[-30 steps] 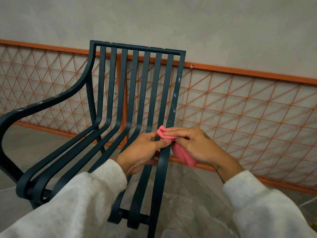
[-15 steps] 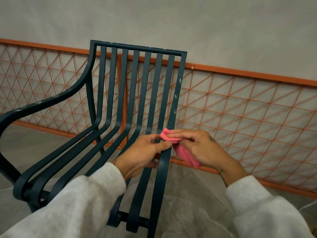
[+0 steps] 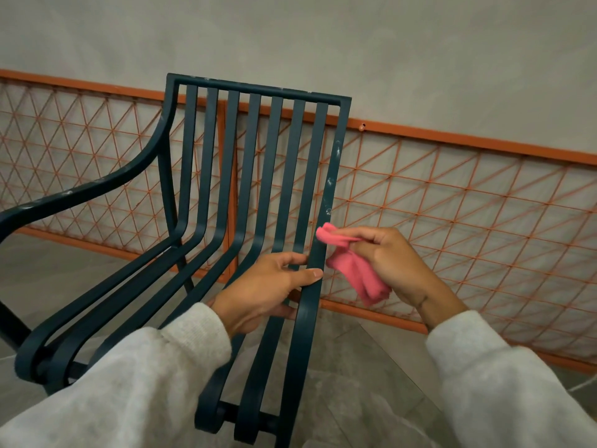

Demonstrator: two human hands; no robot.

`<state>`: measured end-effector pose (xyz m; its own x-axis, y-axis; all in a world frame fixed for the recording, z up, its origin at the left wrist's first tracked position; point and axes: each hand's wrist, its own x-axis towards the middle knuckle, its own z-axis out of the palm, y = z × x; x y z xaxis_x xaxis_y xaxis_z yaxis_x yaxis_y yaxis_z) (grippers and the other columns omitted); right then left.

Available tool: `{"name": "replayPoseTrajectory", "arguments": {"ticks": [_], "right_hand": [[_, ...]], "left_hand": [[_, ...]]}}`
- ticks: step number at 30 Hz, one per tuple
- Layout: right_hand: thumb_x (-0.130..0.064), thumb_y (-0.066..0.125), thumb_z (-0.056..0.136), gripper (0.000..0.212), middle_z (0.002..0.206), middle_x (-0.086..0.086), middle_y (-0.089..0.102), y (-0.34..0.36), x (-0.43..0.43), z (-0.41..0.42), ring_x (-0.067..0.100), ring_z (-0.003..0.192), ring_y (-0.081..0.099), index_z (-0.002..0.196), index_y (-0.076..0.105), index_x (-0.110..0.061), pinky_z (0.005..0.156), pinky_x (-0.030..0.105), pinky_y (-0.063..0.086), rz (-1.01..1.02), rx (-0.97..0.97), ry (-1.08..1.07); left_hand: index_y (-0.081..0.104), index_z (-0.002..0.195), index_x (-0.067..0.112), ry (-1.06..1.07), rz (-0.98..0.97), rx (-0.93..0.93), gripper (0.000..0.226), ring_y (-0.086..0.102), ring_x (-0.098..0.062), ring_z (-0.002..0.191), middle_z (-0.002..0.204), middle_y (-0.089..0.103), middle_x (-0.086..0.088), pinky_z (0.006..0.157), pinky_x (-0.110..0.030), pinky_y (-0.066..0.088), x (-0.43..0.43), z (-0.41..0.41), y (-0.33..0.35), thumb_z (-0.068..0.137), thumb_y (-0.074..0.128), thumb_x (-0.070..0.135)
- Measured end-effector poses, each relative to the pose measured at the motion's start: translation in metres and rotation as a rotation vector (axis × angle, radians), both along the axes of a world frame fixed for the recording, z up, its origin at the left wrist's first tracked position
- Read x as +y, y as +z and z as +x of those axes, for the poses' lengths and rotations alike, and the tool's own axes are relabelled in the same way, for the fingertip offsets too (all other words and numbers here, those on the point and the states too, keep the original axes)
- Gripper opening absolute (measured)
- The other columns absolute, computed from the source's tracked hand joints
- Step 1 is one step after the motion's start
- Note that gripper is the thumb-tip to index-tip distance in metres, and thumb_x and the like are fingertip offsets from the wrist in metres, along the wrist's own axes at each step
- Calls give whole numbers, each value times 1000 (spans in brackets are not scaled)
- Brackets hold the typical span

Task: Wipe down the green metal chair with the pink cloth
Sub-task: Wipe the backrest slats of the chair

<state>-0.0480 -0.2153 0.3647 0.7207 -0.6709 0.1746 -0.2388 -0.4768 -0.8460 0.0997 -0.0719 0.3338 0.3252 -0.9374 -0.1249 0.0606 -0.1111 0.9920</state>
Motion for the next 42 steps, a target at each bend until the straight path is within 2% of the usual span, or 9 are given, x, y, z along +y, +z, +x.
{"name": "replayPoseTrajectory", "arguments": {"ticks": [4,6,10,13,18,23,27,36,42], "right_hand": [[-21,45,103,34,110,-5,71,-4,-18,25,16,88,66,125,62,-41,63,19,48,-124,85,-89],[-12,44,103,40,128,-19,61,-6,-17,35,3,104,58,128,61,-38,78,12,43,-164,92,-43],[1,42,99,48,118,-36,55,-11,0,35,-25,103,48,115,71,-34,94,1,35,-182,49,101],[6,47,95,45,122,-20,66,-16,-2,18,-10,113,57,107,76,-26,93,11,45,-86,9,203],[4,49,96,43,127,-18,64,-17,-22,18,-17,105,56,111,74,-28,94,10,46,-98,16,50],[6,43,96,52,132,-25,57,-18,-6,31,-21,116,46,117,71,-32,104,4,31,-238,57,119],[6,46,96,45,126,-23,65,-18,0,8,-8,122,53,110,75,-27,105,16,39,-102,36,261],[12,42,92,52,132,-16,61,-17,8,31,-17,112,50,115,74,-22,95,-4,31,-250,29,130],[4,45,97,48,128,-23,63,-24,9,3,-4,124,52,108,75,-32,105,18,42,-80,-7,173]], "left_hand": [[54,125,26,8,5,4,40,72,-21,94,108,73,-4,64,-34,58,0,0,1,88,70,27],[54,123,27,11,2,12,39,71,-20,94,109,73,-3,62,-32,57,1,0,1,88,70,27],[57,115,31,14,1,3,32,70,-22,99,109,73,-4,64,-34,57,1,1,-1,87,71,28],[60,109,33,10,-7,3,26,70,-23,101,110,73,-5,67,-36,58,0,2,-2,86,72,28],[58,100,36,-1,-26,3,18,73,-17,90,99,75,1,60,-31,57,0,2,-2,89,69,27],[57,111,33,-5,-24,5,27,73,-18,90,101,76,-1,62,-32,57,0,3,-2,88,70,28],[59,123,25,-9,-23,-8,37,73,-22,96,108,74,-3,69,-36,58,0,2,-2,88,70,28],[59,116,28,-7,-42,3,27,74,-22,92,101,77,-4,71,-38,59,2,0,-2,90,68,26],[62,120,27,1,-51,-7,33,73,-21,94,108,74,-3,65,-34,59,3,-1,-3,89,70,26]]}}
